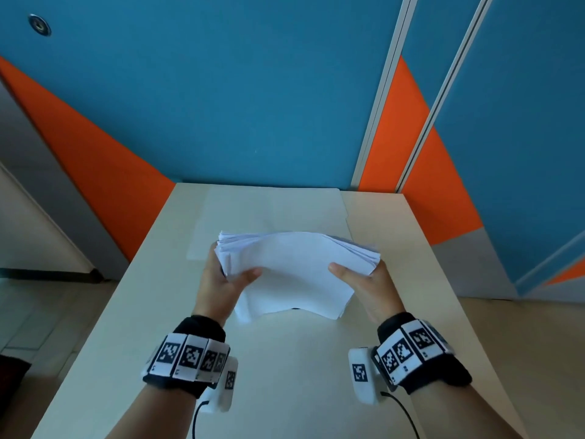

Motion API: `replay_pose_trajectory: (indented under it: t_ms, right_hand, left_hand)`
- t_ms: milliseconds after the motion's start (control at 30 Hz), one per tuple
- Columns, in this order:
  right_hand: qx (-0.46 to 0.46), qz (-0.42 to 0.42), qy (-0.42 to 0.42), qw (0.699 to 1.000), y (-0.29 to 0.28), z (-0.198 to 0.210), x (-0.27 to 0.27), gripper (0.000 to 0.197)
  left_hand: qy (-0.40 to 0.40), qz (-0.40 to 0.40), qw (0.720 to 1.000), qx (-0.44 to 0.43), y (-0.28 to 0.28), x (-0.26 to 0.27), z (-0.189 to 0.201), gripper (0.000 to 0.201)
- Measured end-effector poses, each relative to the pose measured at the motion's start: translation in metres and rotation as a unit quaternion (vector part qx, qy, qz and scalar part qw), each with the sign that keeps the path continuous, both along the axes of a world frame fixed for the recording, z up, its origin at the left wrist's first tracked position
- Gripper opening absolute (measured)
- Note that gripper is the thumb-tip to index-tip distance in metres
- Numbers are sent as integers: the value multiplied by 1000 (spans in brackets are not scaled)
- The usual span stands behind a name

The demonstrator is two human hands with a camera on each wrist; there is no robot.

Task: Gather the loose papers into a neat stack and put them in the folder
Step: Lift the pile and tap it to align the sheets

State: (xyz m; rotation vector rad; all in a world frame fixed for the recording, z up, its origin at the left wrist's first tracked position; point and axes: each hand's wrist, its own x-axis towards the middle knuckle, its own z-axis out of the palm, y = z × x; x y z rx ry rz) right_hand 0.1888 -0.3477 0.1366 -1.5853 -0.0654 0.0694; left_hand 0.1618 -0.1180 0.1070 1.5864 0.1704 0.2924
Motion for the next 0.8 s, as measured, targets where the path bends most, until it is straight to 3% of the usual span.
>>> replay_pose_trajectory:
  t_ms: [100, 167, 233, 300, 500, 600, 667, 733, 800]
  right_hand:
    - [29, -28, -49, 998, -3, 4, 3, 43]
    - [35, -55, -83, 994, 0, 9, 5, 43]
    - [56, -82, -92, 991, 7, 16, 5, 35]
    - [97, -119, -101, 983, 16, 23, 8, 19]
    - [73, -179, -125, 973, 24, 25, 17, 18]
    - [67, -176, -135, 973, 24, 26, 18, 18]
    - [67, -158, -146, 974, 23, 29, 16, 26]
    - [72, -110, -139, 982, 16, 27, 16, 49]
    - [39, -55, -95, 993, 5, 18, 20, 76]
  left_hand:
    - [-79, 64, 995, 15, 0, 2, 10, 83]
    - [-141, 80, 981, 103, -2, 4, 21, 86]
    - [-176, 93, 948, 249, -4, 7, 29, 77]
    - [-180, 88, 921, 335, -6, 8, 34, 66]
    - [-169, 86, 904, 384, -4, 7, 38, 42]
    - [-162, 72, 926, 334, 0, 11, 41, 44]
    - [-137, 58, 955, 255, 6, 17, 40, 55]
    - [-94, 27, 989, 110, 12, 22, 35, 70]
    - [-59, -32, 998, -20, 18, 27, 28, 64]
